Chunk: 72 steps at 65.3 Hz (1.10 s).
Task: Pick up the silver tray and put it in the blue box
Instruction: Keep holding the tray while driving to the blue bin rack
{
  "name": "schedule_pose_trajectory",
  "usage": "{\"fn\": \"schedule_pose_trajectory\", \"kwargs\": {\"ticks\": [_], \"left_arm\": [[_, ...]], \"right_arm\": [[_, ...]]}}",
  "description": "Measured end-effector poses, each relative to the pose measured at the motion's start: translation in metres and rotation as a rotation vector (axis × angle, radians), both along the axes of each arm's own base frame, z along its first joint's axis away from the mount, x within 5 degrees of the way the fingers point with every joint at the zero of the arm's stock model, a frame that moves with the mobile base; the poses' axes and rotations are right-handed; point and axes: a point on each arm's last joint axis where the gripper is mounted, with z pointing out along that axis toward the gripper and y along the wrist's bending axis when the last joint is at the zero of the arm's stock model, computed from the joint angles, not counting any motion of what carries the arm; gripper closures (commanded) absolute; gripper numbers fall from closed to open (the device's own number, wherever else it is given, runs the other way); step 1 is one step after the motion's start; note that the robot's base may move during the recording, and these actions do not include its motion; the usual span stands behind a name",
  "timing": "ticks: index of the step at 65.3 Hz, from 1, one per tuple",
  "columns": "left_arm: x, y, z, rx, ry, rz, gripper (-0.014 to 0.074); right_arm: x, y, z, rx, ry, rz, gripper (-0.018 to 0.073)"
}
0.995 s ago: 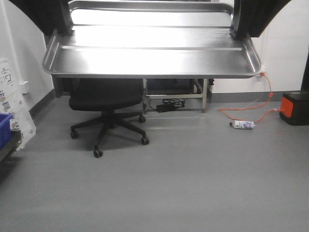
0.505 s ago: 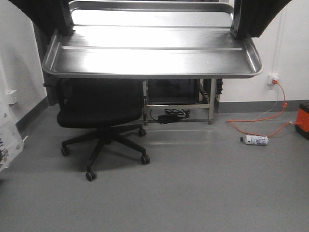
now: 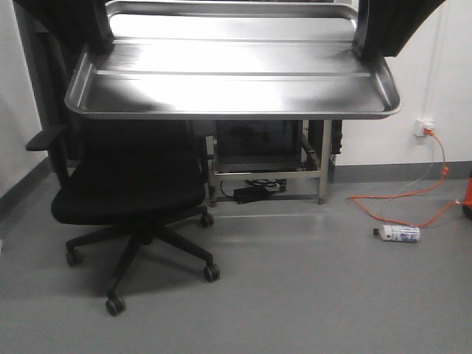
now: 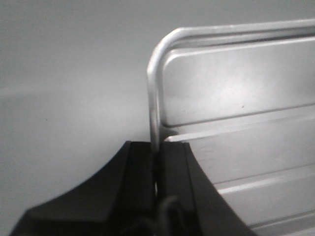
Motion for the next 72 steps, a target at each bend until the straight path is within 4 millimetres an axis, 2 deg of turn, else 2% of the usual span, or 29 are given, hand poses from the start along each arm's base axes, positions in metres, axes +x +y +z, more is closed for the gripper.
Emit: {"fn": "schedule_pose_trajectory", "kwargs": {"ticks": [72], "left_arm": [[0.0001, -0.0007, -0.0004, -0.004, 0.002, -0.002, 0.0701]], "right_arm": [[0.0002, -0.0007, -0.0001, -0.004, 0.0, 0.0, 0.0503]]}}
